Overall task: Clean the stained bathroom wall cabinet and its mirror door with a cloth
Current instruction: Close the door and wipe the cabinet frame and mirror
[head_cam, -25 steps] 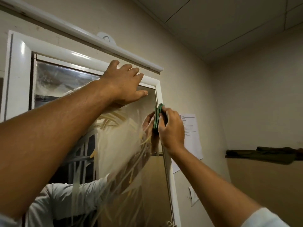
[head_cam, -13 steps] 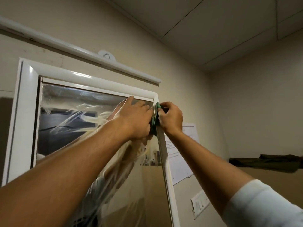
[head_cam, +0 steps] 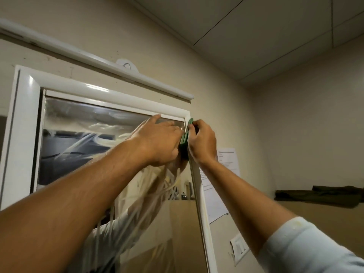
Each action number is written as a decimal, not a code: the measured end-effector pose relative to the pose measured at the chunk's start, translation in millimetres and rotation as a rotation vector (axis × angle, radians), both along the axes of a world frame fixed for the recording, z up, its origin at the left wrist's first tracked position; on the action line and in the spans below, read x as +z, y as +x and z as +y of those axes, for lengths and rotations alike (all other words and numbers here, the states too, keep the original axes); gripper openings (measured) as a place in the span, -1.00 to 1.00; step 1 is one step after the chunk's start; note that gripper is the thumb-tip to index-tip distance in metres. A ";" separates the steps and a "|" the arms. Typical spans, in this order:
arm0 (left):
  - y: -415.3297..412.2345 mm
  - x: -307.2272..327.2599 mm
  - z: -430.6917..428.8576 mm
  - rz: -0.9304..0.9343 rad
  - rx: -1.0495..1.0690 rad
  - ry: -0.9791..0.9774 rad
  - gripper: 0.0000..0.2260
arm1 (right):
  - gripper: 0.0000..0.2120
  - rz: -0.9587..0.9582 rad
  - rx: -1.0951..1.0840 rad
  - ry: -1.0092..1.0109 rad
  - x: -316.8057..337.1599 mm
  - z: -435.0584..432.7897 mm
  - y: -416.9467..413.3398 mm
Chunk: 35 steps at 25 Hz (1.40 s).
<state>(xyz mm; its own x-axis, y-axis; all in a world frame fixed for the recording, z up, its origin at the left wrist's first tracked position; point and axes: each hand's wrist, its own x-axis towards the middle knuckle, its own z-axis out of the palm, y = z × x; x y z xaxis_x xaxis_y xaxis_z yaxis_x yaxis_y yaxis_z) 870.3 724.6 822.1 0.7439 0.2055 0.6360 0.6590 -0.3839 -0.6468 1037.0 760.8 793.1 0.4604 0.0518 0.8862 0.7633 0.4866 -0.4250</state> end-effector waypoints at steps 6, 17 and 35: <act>-1.3 0.6 0.9 0.026 0.056 0.000 -0.46 | -0.66 -0.164 0.085 -0.215 -186.8 -32.3 8.3; 0.1 -2.7 -3.1 0.030 0.105 -0.002 -0.49 | -0.67 -0.278 -0.182 -0.104 -84.8 -17.4 -0.2; -1.2 -71.5 -21.9 0.133 0.107 -0.079 -0.53 | -0.63 -0.108 0.023 -0.228 -238.7 -35.1 -5.8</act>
<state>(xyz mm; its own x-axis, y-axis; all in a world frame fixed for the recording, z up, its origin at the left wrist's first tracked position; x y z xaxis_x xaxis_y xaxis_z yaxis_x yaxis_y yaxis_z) 869.0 702.7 750.7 0.7913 0.3332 0.5127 0.6098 -0.3689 -0.7014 1031.2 725.7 554.4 0.3603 0.2653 0.8943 0.8001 0.4050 -0.4425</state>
